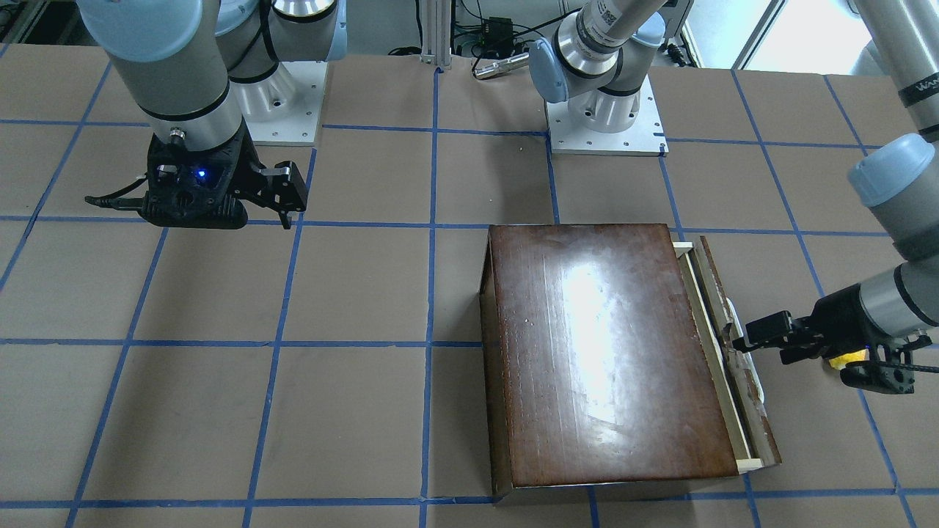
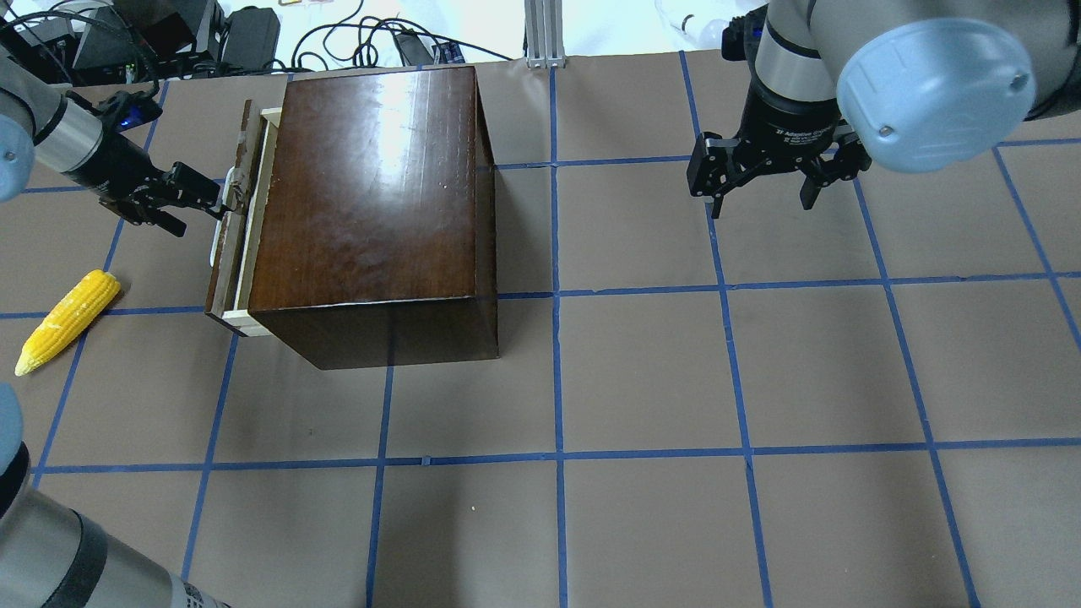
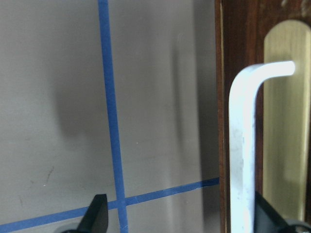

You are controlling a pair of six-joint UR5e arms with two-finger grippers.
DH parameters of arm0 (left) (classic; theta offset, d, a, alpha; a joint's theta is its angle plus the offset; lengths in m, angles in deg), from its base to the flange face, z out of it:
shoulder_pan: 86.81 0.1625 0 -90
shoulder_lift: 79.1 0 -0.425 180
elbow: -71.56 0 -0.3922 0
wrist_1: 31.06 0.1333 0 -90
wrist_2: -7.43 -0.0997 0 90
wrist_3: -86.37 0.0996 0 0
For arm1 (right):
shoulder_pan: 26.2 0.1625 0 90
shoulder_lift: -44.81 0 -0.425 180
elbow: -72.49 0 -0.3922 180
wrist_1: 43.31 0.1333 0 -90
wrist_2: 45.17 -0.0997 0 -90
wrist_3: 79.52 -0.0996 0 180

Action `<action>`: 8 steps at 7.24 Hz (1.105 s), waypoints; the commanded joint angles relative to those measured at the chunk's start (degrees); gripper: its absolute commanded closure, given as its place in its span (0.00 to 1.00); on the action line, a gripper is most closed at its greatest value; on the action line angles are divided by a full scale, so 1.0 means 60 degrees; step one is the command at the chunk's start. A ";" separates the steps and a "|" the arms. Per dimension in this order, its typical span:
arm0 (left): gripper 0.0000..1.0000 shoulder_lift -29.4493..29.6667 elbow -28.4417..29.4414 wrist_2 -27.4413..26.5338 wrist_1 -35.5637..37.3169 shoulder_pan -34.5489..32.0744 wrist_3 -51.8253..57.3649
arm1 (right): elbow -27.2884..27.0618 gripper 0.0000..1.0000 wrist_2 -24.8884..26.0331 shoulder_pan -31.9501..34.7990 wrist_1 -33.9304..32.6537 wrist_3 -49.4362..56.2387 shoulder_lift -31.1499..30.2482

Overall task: Open drawer and put corn inside
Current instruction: 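Pull the drawer handle away from the cabinet with the left gripper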

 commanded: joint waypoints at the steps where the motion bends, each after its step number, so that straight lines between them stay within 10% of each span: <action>1: 0.00 0.0001 0.0080 -0.0255 -0.0043 0.0060 0.0056 | 0.0000 0.00 0.0000 0.0000 0.0001 0.0000 -0.0002; 8: 0.00 0.0176 0.0314 -0.0286 -0.0043 0.0572 0.0947 | 0.0000 0.00 0.0000 0.0000 0.0001 0.0000 -0.0002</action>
